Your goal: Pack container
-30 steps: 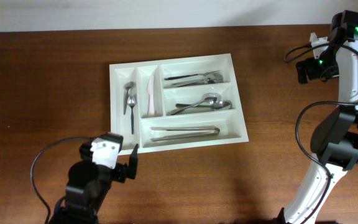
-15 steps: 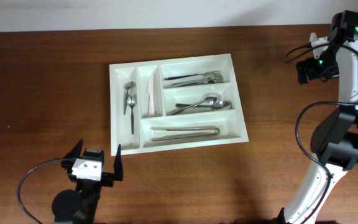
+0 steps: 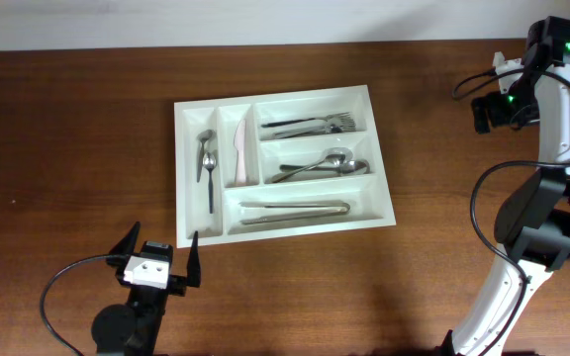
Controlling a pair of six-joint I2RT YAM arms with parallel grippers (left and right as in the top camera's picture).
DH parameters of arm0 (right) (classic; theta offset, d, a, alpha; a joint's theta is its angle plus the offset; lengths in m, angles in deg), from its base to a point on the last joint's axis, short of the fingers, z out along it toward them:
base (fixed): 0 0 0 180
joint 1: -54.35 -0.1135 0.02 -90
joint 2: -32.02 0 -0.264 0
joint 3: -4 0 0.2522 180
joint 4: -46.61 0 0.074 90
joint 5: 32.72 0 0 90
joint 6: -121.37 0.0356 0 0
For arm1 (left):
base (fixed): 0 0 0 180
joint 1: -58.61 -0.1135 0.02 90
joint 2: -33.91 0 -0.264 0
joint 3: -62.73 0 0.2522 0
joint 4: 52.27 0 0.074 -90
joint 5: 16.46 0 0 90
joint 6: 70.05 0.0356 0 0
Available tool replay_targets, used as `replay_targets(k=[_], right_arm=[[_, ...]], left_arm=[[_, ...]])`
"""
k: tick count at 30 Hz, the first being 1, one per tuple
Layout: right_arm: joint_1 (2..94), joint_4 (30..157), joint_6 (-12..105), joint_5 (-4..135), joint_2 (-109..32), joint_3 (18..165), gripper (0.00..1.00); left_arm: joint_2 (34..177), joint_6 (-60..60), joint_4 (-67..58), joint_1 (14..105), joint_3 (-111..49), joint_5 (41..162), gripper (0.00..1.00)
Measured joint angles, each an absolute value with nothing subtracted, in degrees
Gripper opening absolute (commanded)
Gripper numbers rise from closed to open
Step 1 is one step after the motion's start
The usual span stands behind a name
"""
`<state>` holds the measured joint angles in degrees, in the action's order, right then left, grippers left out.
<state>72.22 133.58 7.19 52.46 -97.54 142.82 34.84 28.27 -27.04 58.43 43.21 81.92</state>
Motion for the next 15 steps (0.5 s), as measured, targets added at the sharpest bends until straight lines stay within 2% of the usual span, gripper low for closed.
replay_targets(k=[7, 15], right_arm=[[72.2, 133.6, 7.2, 52.4, -97.5, 142.8, 0.99], [72.2, 133.6, 7.2, 52.4, -97.5, 142.8, 0.99]], left_arm=[[34.8, 23.5, -26.2, 60.4, 44.7, 76.4, 0.99], [34.8, 24.3, -27.9, 60.5, 44.7, 75.1, 0.99]])
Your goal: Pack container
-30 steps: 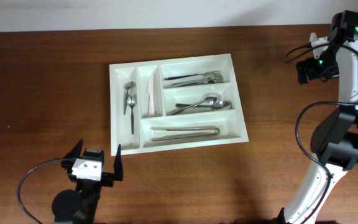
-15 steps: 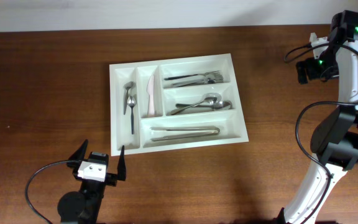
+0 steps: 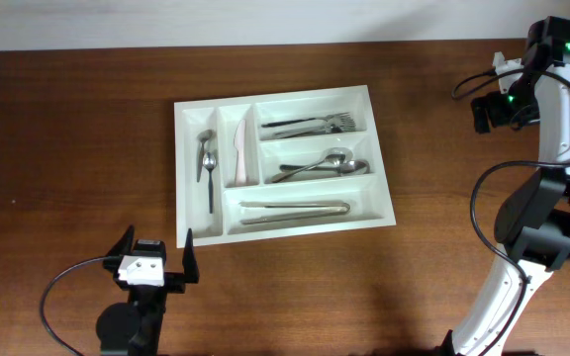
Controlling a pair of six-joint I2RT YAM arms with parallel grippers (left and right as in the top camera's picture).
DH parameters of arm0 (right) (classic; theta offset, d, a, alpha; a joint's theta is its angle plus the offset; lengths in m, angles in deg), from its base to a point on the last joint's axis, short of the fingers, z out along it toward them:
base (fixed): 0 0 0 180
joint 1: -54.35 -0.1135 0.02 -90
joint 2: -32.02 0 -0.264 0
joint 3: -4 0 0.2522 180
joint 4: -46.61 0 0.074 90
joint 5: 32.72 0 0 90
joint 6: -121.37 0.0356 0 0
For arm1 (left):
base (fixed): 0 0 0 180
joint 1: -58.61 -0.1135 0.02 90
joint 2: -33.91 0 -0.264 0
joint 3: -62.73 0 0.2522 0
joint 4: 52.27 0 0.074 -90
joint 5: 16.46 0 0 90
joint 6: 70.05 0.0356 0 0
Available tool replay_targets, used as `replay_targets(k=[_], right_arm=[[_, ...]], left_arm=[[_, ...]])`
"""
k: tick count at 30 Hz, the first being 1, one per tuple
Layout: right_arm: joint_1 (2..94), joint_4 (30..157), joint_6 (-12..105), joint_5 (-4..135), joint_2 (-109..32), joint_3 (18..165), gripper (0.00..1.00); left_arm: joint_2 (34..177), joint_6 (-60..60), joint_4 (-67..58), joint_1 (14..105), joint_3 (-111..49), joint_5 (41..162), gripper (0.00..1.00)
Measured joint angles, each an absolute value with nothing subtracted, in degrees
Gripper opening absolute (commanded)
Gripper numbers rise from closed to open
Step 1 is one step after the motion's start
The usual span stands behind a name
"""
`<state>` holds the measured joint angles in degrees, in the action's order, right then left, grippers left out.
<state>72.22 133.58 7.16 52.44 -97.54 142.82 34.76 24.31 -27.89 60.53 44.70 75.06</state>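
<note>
A white cutlery tray [image 3: 384, 188] lies in the middle of the table. Its left slot holds small spoons [image 3: 207, 158], and the slot beside it a white knife [image 3: 238, 150]. Forks [image 3: 313, 125] fill the top right slot, larger spoons [image 3: 323, 163] the middle one, and metal tongs [image 3: 295, 209] the bottom one. My left gripper [image 3: 156, 245] stands open just below the tray's front left corner, with nothing between its fingers. The right arm is folded up at the far right; its gripper [image 3: 493, 111] sits far from the tray, and its fingers cannot be made out.
The brown wooden table [image 3: 67, 138] runs to a pale wall at the back. The right arm's white links and black cables [image 3: 537, 213] fill the right edge. A black cable [image 3: 62, 287] loops beside the left arm at the front.
My left gripper has shifted slightly to the left and squared up, still open near the tray's front left corner. The tray, the cutlery and the right arm are unchanged.
</note>
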Motion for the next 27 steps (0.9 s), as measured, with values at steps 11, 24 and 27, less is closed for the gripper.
replay_targets(k=[11, 24, 27], right_arm=[[72.2, 133.6, 7.2, 52.4, -97.5, 142.8, 0.99], [72.2, 133.6, 7.2, 52.4, -97.5, 142.8, 0.99], [72.2, 133.6, 7.2, 52.5, -97.5, 142.8, 0.99]], left_arm=[[34.8, 26.4, -26.3, 60.0, 44.7, 74.9, 0.99], [34.8, 26.4, -26.3, 59.7, 44.7, 75.0, 0.99], [34.8, 26.4, -26.3, 59.7, 44.7, 75.0, 0.99]])
